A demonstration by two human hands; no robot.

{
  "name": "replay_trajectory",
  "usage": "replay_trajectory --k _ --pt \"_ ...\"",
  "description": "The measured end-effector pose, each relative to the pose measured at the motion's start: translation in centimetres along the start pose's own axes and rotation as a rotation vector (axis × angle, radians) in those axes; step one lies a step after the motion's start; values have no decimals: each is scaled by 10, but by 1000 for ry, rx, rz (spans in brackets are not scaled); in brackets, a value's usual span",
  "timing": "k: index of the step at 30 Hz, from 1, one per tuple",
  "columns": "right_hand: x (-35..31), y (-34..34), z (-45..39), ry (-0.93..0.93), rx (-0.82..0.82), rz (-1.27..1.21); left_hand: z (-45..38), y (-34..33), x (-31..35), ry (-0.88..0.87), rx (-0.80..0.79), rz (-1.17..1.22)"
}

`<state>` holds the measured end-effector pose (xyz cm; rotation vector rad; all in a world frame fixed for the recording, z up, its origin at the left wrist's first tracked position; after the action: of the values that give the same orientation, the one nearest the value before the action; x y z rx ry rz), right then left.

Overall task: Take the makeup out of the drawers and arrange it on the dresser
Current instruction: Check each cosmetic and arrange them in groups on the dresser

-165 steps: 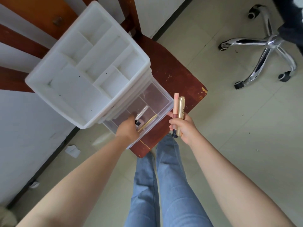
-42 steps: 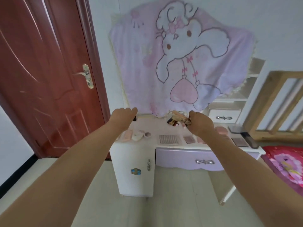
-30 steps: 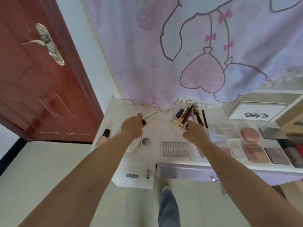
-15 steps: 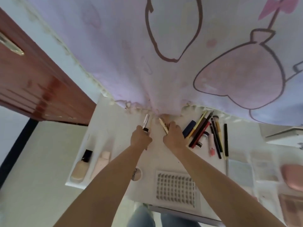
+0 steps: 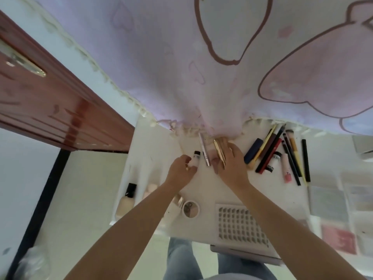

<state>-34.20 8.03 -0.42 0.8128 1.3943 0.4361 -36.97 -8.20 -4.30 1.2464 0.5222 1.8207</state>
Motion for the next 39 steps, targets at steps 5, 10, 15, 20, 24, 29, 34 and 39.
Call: replay_trajectory --k 5,10,15,20,24,29,34,39 --pt "-36 -6 31 117 72 -6 34 50 -41 -145 102 22" --pt "-73 -48 65 39 24 10 54 100 -111 -158 184 -140" --pt "-101 -113 91 -44 -126 74 64 96 -180 108 -28 -292" --pt "-121 -146 99 -49 -161 180 60 73 -191 40 -195 -326" --pt "-137 -144 107 12 -22 214 52 80 -185 -19 -173 -226" --pt "-149 -143 108 76 42 268 49 91 -189 -128 -77 -170" --pt "-150 -148 90 22 11 268 51 89 -200 -144 -51 -217" --pt "-135 -164 48 -212 -186 355 46 91 -206 -96 -73 -138"
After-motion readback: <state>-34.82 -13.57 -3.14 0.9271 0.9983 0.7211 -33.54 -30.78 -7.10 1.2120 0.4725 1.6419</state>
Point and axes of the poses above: each hand's wrist, its own z-axis away from the middle knuckle, its own y-axis out of the back of the hand, x = y × z, the point moved 8 cm from there along -z, towards the middle knuckle, and after that the axes turned 4 degrees about -y, right-handed, at the moved point
